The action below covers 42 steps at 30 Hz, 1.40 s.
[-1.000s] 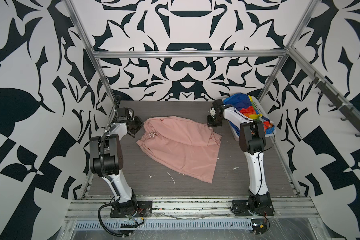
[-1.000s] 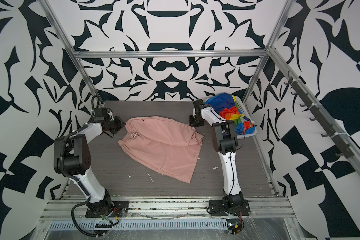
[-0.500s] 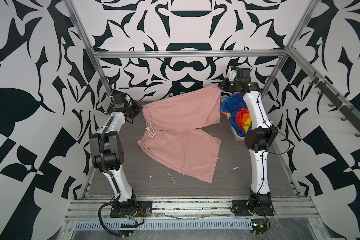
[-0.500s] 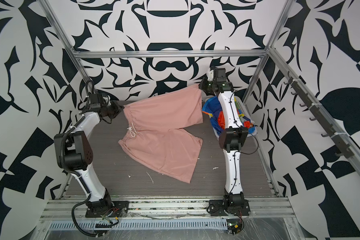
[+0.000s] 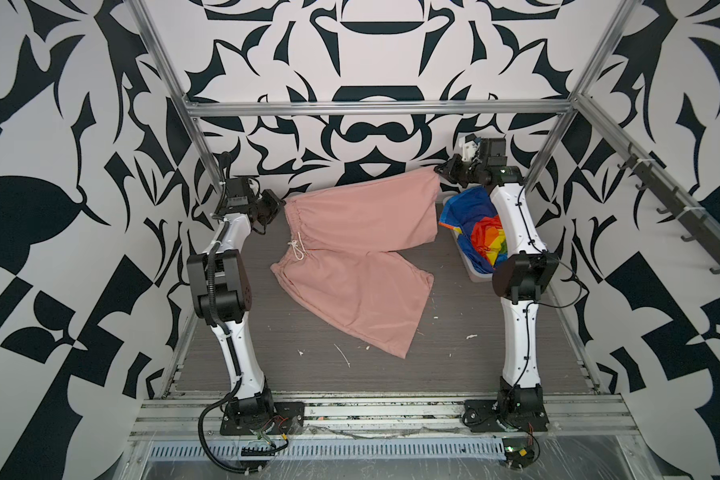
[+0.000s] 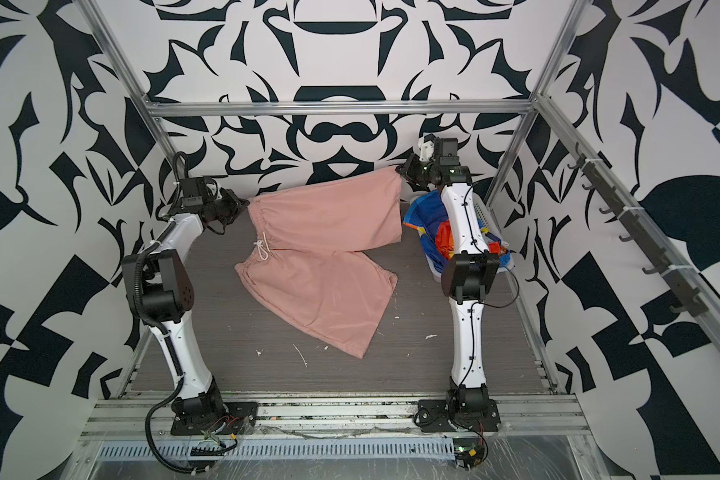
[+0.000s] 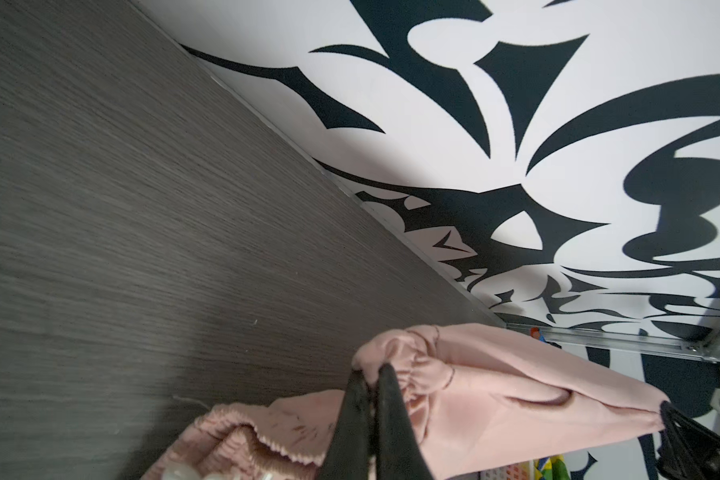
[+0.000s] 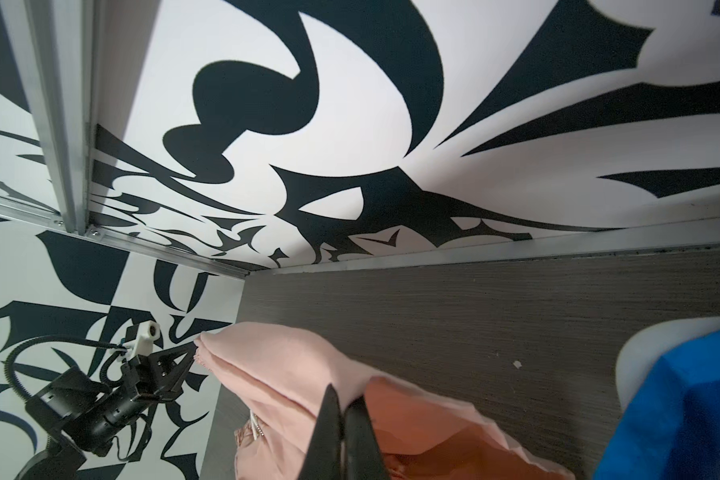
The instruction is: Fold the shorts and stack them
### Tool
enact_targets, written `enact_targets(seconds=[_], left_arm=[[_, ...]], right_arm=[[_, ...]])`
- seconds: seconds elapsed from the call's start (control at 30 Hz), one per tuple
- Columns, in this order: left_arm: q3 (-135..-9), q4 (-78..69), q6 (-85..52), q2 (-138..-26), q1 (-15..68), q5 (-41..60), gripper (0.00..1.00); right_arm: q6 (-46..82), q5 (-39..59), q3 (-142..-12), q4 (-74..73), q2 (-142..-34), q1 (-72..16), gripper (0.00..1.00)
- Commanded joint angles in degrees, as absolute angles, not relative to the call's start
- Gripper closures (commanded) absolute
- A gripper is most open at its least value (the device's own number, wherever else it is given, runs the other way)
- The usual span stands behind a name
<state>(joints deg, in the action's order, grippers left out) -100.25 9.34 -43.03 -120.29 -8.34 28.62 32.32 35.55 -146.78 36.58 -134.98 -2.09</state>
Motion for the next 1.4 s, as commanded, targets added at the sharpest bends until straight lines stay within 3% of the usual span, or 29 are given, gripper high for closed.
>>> enact_targets(seconds=[0.0,0.33,0.63,0.8,1.1,1.37], left_arm=[[-95.6,3.2,-46.7,-118.2,-11.5,30.8,1.00],[-76.3,-1.5,-48.0,-107.2,-13.2,32.1,1.00],[-62.1,-1.7,-48.4,-103.5,-13.3,28.0,1.00],[-59.7,-0.5,-47.0,-102.6,-11.7,27.8,1.00],[-55.0,0.3,-45.1,-100.8,-3.1,25.8,1.00],[-65.4,7.7,-41.0,-102.0,0.8,24.7,1.00]], right_arm=[[31.1,38.1,-134.6,32.3,-122.7,-2.0,1.00],[27.6,32.4,-78.5,22.4,-89.5,-12.0,1.00],[36.8,28.2,-43.5,5.4,-84.4,-21.5,1.00],[34.7,24.2,-43.4,7.6,-90.1,-22.1,1.00],[24.5,14.2,-64.2,23.0,-105.5,-16.0,1.00],[22.7,15.0,-83.4,32.5,-107.3,-15.1,1.00]])
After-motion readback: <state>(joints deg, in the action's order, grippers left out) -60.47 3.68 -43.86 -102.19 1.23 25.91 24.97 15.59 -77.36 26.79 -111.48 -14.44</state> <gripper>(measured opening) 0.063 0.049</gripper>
